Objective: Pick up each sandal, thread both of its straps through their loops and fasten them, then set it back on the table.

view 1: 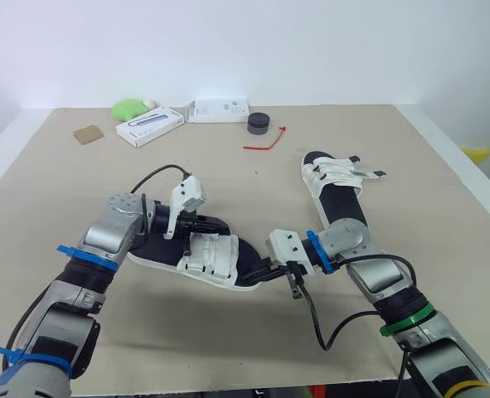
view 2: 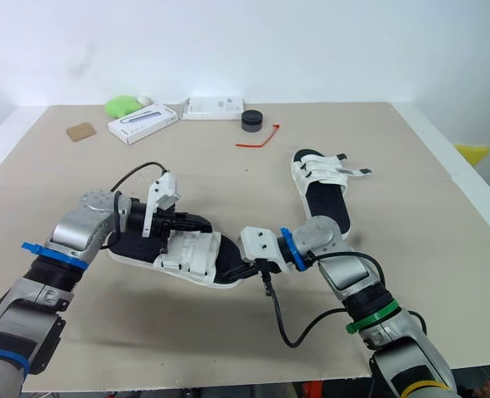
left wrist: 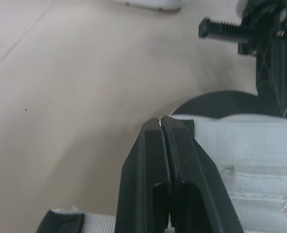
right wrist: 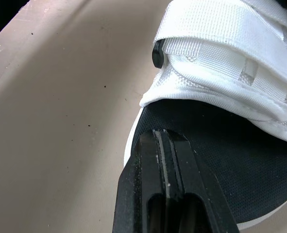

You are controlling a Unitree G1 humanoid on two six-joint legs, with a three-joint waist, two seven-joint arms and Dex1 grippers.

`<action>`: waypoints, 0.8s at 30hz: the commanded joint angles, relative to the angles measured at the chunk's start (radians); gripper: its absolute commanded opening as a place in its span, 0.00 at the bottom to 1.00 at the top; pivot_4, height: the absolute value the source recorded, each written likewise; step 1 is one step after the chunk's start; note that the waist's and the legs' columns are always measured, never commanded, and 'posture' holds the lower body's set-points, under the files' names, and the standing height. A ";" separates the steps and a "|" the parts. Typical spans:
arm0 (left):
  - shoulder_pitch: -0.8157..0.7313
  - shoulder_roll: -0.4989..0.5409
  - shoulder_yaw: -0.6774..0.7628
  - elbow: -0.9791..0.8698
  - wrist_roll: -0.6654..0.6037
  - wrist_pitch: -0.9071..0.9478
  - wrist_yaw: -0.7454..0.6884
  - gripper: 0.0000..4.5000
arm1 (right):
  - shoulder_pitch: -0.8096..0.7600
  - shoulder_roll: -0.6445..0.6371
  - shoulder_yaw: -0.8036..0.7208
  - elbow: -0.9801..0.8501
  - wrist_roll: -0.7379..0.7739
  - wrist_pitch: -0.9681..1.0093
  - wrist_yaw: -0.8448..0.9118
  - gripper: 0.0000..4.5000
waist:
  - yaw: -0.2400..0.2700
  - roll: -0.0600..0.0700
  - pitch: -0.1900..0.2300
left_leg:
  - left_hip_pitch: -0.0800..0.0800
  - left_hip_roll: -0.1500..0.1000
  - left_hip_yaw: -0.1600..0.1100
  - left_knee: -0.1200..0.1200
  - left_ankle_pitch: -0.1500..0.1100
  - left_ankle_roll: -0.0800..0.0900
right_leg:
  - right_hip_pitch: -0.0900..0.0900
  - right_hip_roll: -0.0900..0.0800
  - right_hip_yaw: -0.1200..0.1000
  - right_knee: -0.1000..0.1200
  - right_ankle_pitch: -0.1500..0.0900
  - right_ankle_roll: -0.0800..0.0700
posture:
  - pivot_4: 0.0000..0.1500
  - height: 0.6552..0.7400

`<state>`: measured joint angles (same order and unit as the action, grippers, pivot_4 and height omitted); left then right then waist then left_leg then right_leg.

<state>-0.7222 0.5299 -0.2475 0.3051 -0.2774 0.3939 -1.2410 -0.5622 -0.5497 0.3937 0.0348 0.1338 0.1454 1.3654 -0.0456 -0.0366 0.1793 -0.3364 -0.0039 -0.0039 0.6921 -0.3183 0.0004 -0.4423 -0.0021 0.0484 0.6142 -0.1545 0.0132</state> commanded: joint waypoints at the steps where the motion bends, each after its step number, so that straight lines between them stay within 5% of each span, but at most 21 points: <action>1: 0.017 0.008 -0.016 -0.008 0.030 -0.009 -0.015 0.02 | 0.007 -0.003 0.010 -0.009 -0.013 0.000 -0.007 0.00 | 0.000 0.000 0.000 | 0.000 0.000 0.000 0.000 0.000 0.000 | 0.000 0.000 0.000 0.000 0.000 0.000 | 1.00 1.00; 9: 0.033 -0.002 -0.002 -0.051 0.025 -0.023 -0.025 0.02 | 0.004 -0.005 0.010 -0.006 -0.014 -0.007 -0.002 0.00 | 0.000 0.000 0.000 | 0.000 0.000 0.000 0.000 -0.001 0.001 | 0.000 0.000 0.000 0.000 -0.001 0.001 | 1.00 1.00; 20: 0.009 0.049 0.258 -0.087 -0.026 -0.165 0.147 0.02 | 0.009 -0.013 0.005 -0.009 -0.009 -0.005 0.003 0.00 | -0.001 0.000 0.000 | 0.000 0.000 0.000 0.000 -0.001 0.001 | 0.000 -0.001 0.000 0.000 0.000 0.000 | 1.00 1.00; 24: 0.067 0.090 0.305 -0.184 -0.057 -0.165 0.145 0.39 | 0.008 -0.012 -0.005 -0.006 0.000 0.000 0.000 0.00 | 0.000 0.000 0.000 | 0.000 0.001 0.000 0.000 -0.001 0.001 | -0.001 -0.002 0.000 0.000 -0.001 0.001 | 1.00 1.00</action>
<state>-0.6700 0.6103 0.0249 0.1867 -0.3070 0.2381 -1.0976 -0.5601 -0.5553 0.3920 0.0317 0.1369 0.1419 1.3703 -0.0456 -0.0366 0.1793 -0.3368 -0.0031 -0.0043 0.6919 -0.3193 0.0017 -0.4430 -0.0051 0.0486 0.6143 -0.1550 0.0137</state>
